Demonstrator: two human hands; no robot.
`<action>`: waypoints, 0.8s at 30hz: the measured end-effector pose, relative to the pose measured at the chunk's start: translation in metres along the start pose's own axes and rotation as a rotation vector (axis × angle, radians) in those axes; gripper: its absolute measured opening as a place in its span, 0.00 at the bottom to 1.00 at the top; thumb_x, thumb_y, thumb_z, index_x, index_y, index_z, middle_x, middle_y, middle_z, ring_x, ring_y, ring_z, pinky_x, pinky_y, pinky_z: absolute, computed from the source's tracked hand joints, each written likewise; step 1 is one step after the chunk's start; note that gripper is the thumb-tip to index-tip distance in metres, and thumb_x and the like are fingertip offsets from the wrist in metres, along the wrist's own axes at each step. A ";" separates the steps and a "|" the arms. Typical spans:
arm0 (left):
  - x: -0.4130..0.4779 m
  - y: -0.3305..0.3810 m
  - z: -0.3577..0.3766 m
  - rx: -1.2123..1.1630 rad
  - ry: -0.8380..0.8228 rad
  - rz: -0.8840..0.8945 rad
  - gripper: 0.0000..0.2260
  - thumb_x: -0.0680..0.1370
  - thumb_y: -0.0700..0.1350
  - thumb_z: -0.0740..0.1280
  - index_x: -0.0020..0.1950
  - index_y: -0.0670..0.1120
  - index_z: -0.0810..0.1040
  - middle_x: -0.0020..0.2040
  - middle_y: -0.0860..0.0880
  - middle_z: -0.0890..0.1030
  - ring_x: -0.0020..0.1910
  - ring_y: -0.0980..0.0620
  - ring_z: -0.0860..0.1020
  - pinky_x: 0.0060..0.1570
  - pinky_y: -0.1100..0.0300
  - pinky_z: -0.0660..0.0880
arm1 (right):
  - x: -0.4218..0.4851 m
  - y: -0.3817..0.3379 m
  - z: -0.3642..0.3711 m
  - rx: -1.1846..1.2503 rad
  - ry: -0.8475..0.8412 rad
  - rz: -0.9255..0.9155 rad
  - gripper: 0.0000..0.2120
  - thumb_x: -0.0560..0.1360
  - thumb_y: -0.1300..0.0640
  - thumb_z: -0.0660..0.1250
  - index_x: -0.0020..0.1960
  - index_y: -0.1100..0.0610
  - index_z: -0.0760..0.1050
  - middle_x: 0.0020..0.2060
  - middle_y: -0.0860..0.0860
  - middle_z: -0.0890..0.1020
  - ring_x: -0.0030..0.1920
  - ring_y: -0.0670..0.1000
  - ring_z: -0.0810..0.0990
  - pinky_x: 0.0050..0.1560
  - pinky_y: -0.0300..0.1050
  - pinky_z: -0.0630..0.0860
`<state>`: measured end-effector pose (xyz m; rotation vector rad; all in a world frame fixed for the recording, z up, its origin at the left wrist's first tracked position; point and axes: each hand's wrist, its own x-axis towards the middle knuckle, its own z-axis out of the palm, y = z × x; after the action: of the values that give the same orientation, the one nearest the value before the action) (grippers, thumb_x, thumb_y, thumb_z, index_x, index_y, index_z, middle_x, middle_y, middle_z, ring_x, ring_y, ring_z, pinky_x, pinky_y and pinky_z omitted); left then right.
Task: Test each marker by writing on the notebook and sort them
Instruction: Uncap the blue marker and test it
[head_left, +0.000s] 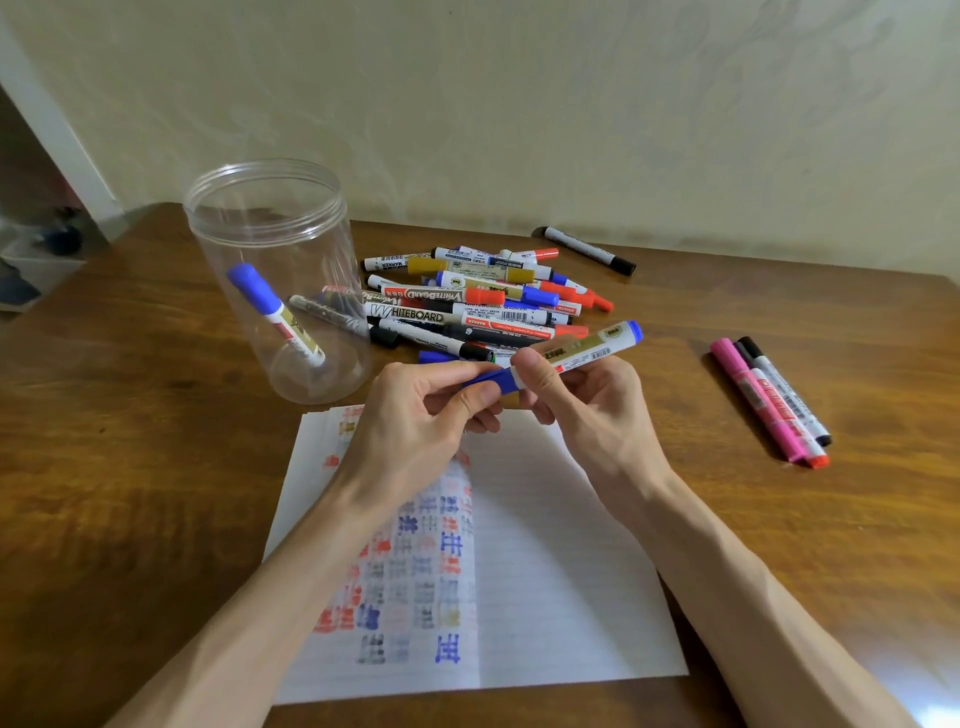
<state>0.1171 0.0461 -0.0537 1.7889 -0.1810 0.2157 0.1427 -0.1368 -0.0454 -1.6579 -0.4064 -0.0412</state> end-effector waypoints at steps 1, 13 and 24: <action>0.001 0.001 0.000 -0.002 0.001 0.006 0.08 0.80 0.40 0.71 0.58 0.49 0.85 0.40 0.53 0.87 0.40 0.52 0.86 0.44 0.61 0.82 | 0.000 0.001 -0.001 0.002 0.008 0.003 0.09 0.83 0.52 0.68 0.50 0.57 0.82 0.37 0.46 0.83 0.36 0.48 0.78 0.38 0.41 0.74; -0.006 -0.005 0.006 0.150 0.062 0.040 0.12 0.79 0.43 0.73 0.63 0.47 0.85 0.43 0.53 0.88 0.42 0.55 0.86 0.44 0.51 0.85 | -0.002 -0.001 0.013 0.094 0.129 0.189 0.16 0.81 0.48 0.72 0.44 0.61 0.81 0.31 0.51 0.80 0.31 0.47 0.74 0.33 0.40 0.72; 0.004 -0.009 -0.007 0.107 0.165 0.013 0.12 0.81 0.42 0.70 0.64 0.44 0.83 0.44 0.53 0.87 0.39 0.53 0.86 0.39 0.65 0.81 | 0.004 -0.001 -0.010 -0.024 0.263 0.222 0.11 0.80 0.56 0.73 0.43 0.62 0.82 0.28 0.48 0.80 0.28 0.44 0.74 0.30 0.37 0.71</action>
<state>0.1229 0.0547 -0.0599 1.8662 -0.0649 0.3868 0.1485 -0.1450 -0.0424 -1.6857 -0.0214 -0.0979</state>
